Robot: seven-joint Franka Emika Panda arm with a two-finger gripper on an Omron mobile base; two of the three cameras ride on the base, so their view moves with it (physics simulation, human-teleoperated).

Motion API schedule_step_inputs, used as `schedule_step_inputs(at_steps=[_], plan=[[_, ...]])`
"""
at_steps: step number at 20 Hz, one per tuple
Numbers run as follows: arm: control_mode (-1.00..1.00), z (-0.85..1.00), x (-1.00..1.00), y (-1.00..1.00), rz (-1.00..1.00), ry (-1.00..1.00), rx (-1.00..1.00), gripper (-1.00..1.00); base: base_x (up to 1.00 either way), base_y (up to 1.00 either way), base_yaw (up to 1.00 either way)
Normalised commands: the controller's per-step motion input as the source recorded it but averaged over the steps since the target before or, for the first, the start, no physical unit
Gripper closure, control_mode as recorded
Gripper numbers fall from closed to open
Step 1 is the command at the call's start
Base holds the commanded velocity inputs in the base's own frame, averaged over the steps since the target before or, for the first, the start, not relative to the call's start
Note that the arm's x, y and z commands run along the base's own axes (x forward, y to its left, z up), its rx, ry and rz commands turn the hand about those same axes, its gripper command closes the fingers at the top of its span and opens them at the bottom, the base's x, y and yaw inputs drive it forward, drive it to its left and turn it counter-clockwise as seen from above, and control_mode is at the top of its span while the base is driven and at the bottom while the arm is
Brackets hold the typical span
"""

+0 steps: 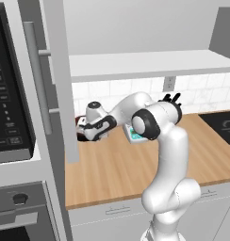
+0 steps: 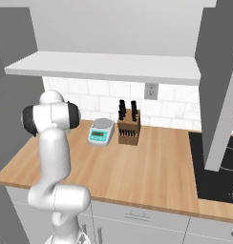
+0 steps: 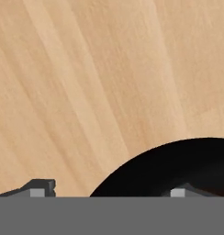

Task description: Pick up the bowls on the counter and stack them on top of one another in the open cabinet. Place the smaller bowl on top of the larger bowl.

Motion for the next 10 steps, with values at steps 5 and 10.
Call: schedule_step_inputs(at_steps=[5,10], plan=[[-1.00,-0.02,0.00,0.00,0.00,-0.03,-0.01,1.00,0.00,0.00,0.00],[-1.00,0.20,-0.13,0.00,0.00,-0.02,0.00,1.00,0.00,0.00,0.00]])
